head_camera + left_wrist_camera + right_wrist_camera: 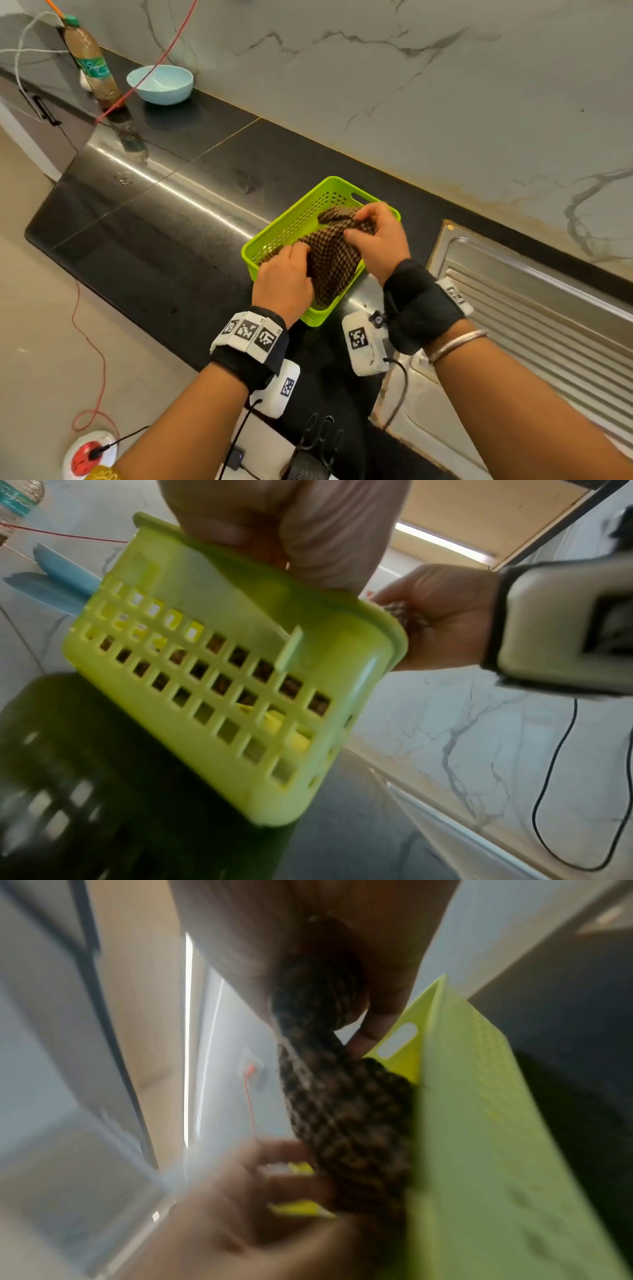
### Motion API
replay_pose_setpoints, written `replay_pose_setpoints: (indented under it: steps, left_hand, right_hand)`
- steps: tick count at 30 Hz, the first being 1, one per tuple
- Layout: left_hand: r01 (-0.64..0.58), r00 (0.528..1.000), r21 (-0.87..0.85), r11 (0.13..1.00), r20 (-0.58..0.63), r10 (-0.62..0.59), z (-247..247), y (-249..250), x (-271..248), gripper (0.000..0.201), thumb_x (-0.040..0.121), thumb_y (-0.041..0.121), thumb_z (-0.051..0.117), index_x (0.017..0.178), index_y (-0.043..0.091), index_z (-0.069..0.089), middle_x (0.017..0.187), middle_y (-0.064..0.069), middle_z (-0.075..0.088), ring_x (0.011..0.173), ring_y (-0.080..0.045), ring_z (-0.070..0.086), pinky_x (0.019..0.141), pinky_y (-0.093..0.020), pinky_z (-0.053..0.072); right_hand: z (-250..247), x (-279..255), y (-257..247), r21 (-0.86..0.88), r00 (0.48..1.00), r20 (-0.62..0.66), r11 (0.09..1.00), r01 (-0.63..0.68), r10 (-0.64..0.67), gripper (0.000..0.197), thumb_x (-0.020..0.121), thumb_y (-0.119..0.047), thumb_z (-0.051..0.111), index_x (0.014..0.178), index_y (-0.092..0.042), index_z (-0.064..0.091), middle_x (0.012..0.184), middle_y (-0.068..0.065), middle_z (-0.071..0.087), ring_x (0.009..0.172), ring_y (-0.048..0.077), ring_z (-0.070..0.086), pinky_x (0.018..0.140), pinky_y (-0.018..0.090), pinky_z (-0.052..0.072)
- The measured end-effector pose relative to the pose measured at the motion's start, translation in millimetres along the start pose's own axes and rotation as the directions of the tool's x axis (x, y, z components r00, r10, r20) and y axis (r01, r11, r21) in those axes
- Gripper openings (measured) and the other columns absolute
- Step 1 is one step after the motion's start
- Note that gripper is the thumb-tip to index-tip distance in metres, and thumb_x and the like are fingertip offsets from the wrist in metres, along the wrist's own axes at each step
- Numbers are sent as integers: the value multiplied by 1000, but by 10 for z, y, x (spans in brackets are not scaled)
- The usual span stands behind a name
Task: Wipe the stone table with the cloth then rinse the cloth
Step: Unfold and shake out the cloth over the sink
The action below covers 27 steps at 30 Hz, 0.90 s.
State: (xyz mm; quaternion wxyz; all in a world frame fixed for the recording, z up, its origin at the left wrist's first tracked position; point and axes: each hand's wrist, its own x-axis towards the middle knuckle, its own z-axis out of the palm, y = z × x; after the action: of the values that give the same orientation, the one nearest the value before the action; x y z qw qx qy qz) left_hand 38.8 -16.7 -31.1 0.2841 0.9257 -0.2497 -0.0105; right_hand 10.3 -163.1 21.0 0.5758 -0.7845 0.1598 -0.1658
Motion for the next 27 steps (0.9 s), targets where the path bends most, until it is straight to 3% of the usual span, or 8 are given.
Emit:
replay_pose_setpoints:
  steps: [5, 9, 12, 14, 17, 23, 25, 27]
  left_hand:
    - [-162, 980, -259, 952, -158, 123, -228, 444, -44, 79, 67, 24, 72, 135, 10, 34, 122, -12, 46, 110, -29, 49, 95, -42, 44]
    - [-405, 884, -283, 869, -363, 294, -511, 1118, -152, 78, 71, 29, 70, 137, 15, 33, 122, -10, 41, 110, -23, 46, 92, -28, 41]
    - [-562, 816, -294, 773, -348, 461, -514, 1619, -261, 72, 72, 30, 67, 136, 19, 37, 129, -11, 40, 116, -13, 38, 96, -11, 34]
    - [-648, 760, -277, 709, -292, 580, -381, 1873, -366, 61, 76, 21, 65, 132, 18, 42, 127, -10, 48, 115, -15, 45, 96, -18, 40]
    - [-699, 711, -312, 643, -219, 668, 33, 2230, -623, 32, 80, 8, 58, 112, 11, 58, 105, -5, 64, 92, -19, 60, 75, -34, 50]
    - [-623, 775, -320, 714, -121, 621, 595, 2776, -1130, 13, 86, 16, 58, 96, 9, 64, 83, 7, 60, 74, -2, 49, 70, -1, 34]
    - [-567, 817, -342, 749, -121, 564, 681, 2992, -1312, 12, 88, 18, 59, 96, 9, 63, 82, 9, 57, 68, 6, 46, 68, 2, 35]
    - [-497, 867, -340, 798, -143, 478, 752, 3185, -1487, 15, 88, 21, 59, 96, 9, 61, 80, 7, 57, 67, 9, 46, 63, 1, 38]
  right_hand:
    - [-657, -336, -549, 528, 988, -74, 835, 155, -136, 44, 73, 8, 57, 108, -18, 52, 97, 5, 65, 96, 24, 62, 90, 41, 52]
    - [-1362, -736, -893, 677, 945, -136, 668, 309, -298, 34, 82, 3, 48, 109, -11, 63, 106, 9, 69, 107, 29, 62, 90, 44, 51]
    - [-1907, -1141, -1019, 604, 917, -296, 691, 398, -269, 37, 93, 2, 35, 102, -15, 66, 106, 8, 68, 107, 28, 62, 86, 40, 52]
    - [-2157, -1375, -978, 537, 902, -374, 742, 401, -217, 26, 96, -4, 35, 102, -12, 59, 104, 9, 67, 104, 27, 64, 84, 39, 53]
    - [-2555, -1778, -693, 455, 871, -490, 841, 293, -38, 18, 97, -10, 38, 100, -13, 56, 95, 3, 69, 94, 20, 67, 79, 33, 55]
    - [-3360, -2504, 111, 186, 864, -458, 973, -134, 207, 20, 93, -7, 48, 96, -23, 61, 95, -1, 67, 94, 17, 62, 75, 29, 52]
    - [-3583, -2695, 265, 201, 900, -369, 965, -166, 232, 23, 94, -9, 47, 103, -25, 61, 99, -3, 68, 97, 16, 63, 69, 23, 53]
    - [-3736, -2810, 468, 68, 927, -278, 968, -242, 251, 29, 95, -17, 49, 123, -23, 53, 119, -3, 62, 111, 16, 58, 85, 28, 51]
